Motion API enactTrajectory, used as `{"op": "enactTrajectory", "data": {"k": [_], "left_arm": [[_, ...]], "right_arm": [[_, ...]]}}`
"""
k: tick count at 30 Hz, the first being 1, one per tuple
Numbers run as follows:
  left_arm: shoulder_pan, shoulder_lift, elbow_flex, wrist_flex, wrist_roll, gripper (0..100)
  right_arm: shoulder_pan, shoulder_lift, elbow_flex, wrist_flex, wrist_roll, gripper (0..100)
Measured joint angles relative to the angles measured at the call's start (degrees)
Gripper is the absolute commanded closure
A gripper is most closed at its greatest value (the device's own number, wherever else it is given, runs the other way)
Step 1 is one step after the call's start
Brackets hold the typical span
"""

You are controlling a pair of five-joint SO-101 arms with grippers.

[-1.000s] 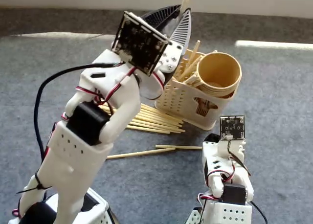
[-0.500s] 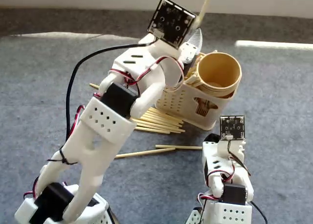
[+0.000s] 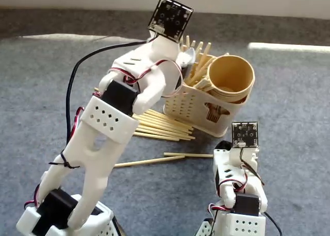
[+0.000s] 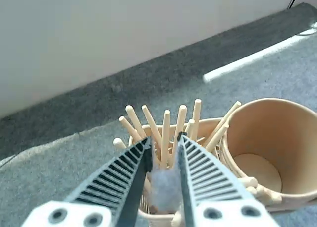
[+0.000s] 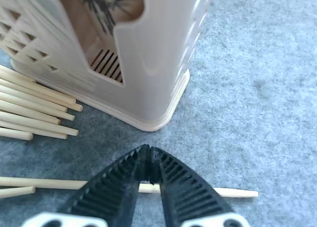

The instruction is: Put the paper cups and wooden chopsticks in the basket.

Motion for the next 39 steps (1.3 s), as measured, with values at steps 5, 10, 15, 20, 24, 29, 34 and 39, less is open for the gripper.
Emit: {"op": "enactTrajectory", "data": {"k": [5, 10, 15, 20, 24, 29, 34, 39], "left_arm": [[0.18, 0.0, -1.93, 6.33, -1.14, 90], [0.09, 0.0, -9.41, 18.02, -4.13, 90], [0.09, 0.0, -12.48, 29.71, -6.33, 90], [0.09, 0.0, -12.48, 37.63, -6.86, 90], [0.0, 0.0, -12.48, 42.2, -6.86, 91], [0.09, -0.09, -10.64, 43.34, -9.93, 97], [0.09, -0.09, -2.11, 43.25, -11.87, 97], [-2.55, -0.09, 5.45, 38.51, -12.04, 97]], "right_arm": [[0.0, 0.0, 0.0, 0.0, 0.0, 98.7], [0.0, 0.0, 0.0, 0.0, 0.0, 98.7], [0.0, 0.0, 0.0, 0.0, 0.0, 98.7], [0.0, 0.0, 0.0, 0.0, 0.0, 98.7], [0.0, 0.0, 0.0, 0.0, 0.0, 98.7], [0.0, 0.0, 0.0, 0.0, 0.0, 98.7], [0.0, 0.0, 0.0, 0.0, 0.0, 98.7], [0.0, 0.0, 0.0, 0.0, 0.0, 98.7]]}}
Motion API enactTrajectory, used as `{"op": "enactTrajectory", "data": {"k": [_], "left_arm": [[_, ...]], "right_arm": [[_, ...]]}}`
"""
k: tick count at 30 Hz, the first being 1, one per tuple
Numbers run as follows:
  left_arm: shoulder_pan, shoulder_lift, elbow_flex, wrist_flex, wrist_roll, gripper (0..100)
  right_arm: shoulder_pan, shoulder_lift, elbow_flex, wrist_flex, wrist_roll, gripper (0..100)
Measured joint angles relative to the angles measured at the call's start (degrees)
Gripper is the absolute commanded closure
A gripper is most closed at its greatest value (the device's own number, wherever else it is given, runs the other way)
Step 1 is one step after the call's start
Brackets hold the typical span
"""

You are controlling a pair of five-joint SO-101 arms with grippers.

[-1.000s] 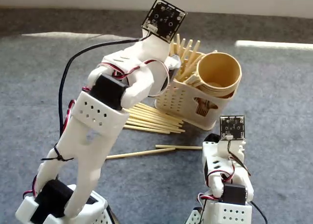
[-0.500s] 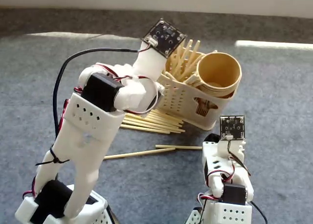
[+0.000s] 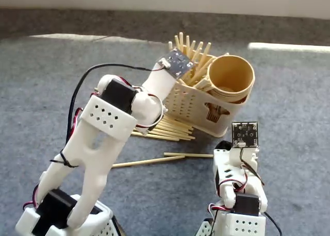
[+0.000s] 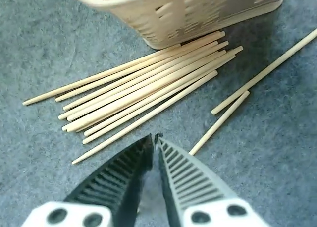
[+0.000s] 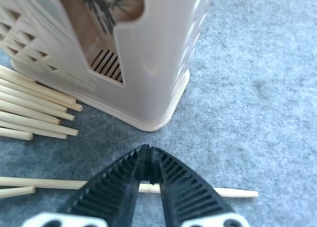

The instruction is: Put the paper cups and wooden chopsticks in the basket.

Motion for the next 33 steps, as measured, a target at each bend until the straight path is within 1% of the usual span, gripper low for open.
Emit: {"op": "enactTrajectory", "data": {"k": [4, 6, 8, 12, 16, 20, 22, 24, 29, 33], "left_arm": [[-0.79, -4.04, 7.82, -4.4, 0.09, 97], [-0.44, -7.82, 12.4, -6.42, -0.35, 95], [-0.44, -11.52, 17.32, -8.44, -2.02, 93], [-0.88, -16.97, 26.55, -12.4, -4.4, 92], [-0.7, -18.46, 33.85, -14.51, -6.33, 92], [-0.88, -18.73, 40.09, -18.55, -8.97, 88], [-0.7, -18.73, 42.99, -20.66, -9.76, 88], [0.44, -18.73, 45.54, -21.89, -9.85, 88], [6.95, -18.73, 49.49, -23.56, -9.93, 88], [7.47, -18.73, 51.96, -27.78, -9.85, 88]], "right_arm": [[0.0, 0.0, 0.0, 0.0, 0.0, 98.7], [0.0, 0.0, 0.0, 0.0, 0.0, 98.7], [0.0, 0.0, 0.0, 0.0, 0.0, 98.7], [0.09, 0.0, 0.0, 0.0, 0.0, 98.7], [0.18, 0.0, 0.0, 0.0, 0.0, 98.7], [0.18, 0.0, 0.0, 0.0, 0.0, 98.7], [0.18, 0.0, 0.0, 0.0, 0.0, 98.7], [0.18, 0.0, 0.0, 0.0, 0.0, 98.7], [0.18, 0.0, 0.0, 0.0, 0.0, 98.7], [0.18, 0.0, 0.0, 0.0, 0.0, 98.7]]}}
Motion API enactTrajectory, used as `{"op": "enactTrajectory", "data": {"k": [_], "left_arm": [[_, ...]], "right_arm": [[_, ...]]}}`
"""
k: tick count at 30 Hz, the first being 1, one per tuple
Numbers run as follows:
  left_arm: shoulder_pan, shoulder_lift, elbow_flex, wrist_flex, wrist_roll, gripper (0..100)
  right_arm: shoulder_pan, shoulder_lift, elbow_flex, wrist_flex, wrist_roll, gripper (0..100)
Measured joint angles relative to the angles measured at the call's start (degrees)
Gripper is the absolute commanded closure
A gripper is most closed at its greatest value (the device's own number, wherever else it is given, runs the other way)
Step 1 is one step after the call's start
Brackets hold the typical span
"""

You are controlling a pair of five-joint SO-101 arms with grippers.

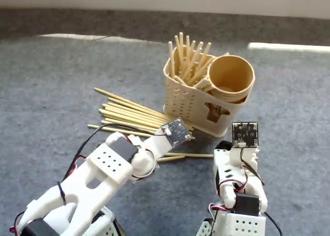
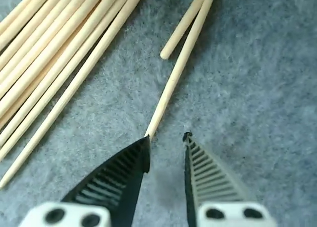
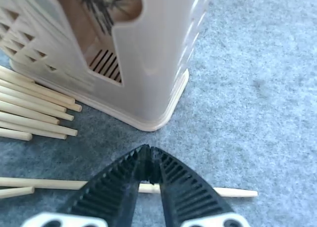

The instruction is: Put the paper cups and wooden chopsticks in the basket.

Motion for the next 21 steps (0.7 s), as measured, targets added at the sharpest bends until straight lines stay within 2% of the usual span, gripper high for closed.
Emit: {"op": "enactTrajectory", "data": {"k": [12, 16, 21], "left_arm": [[-1.23, 0.35, 4.31, -7.65, -0.18, 88], [-3.25, 6.95, 3.6, -8.97, -2.02, 89], [-3.16, 18.11, -3.25, -8.88, -2.64, 91]], "right_arm": [[0.0, 0.0, 0.0, 0.0, 0.0, 98.7], [0.0, 0.0, 0.0, 0.0, 0.0, 98.7], [0.0, 0.0, 0.0, 0.0, 0.0, 98.7]]}}
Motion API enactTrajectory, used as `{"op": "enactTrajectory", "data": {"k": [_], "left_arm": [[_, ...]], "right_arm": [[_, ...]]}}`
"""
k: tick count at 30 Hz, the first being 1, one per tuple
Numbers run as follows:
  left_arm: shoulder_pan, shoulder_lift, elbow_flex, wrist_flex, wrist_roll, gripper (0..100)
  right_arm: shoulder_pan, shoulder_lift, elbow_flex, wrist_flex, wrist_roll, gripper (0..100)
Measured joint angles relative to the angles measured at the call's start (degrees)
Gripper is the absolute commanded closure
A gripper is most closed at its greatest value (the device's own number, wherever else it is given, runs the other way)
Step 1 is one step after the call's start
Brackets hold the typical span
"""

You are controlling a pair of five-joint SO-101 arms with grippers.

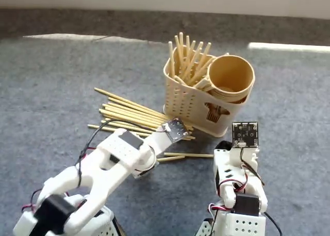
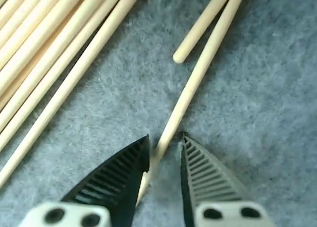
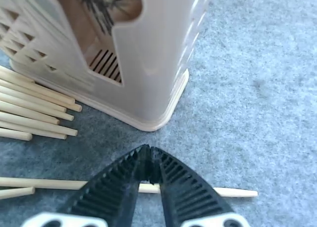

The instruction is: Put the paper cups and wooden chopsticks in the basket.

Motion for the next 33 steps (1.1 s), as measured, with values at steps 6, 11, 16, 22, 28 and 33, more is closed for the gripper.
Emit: {"op": "enactTrajectory", "data": {"k": [6, 11, 16, 22, 28, 33], "left_arm": [[-0.35, 8.79, -7.74, 3.96, 0.09, 94], [-0.26, 13.1, -11.25, 6.68, -0.35, 98], [-0.26, 13.27, -11.52, 6.77, -0.44, 99], [-0.26, 13.27, -11.52, 6.86, -0.53, 99], [-0.26, 13.27, -11.52, 6.86, -0.53, 99], [-0.26, 13.27, -11.52, 6.86, -0.53, 99]], "right_arm": [[0.0, 0.0, 0.0, 0.0, 0.0, 98.7], [0.0, 0.0, 0.0, 0.0, 0.0, 98.7], [0.0, 0.0, 0.0, 0.0, 0.0, 98.7], [2.29, 0.0, 0.0, 0.0, 0.0, 98.7], [11.69, 0.0, -0.35, 4.4, 0.0, 98.2], [16.35, -0.09, -7.56, 13.01, 0.0, 98.1]]}}
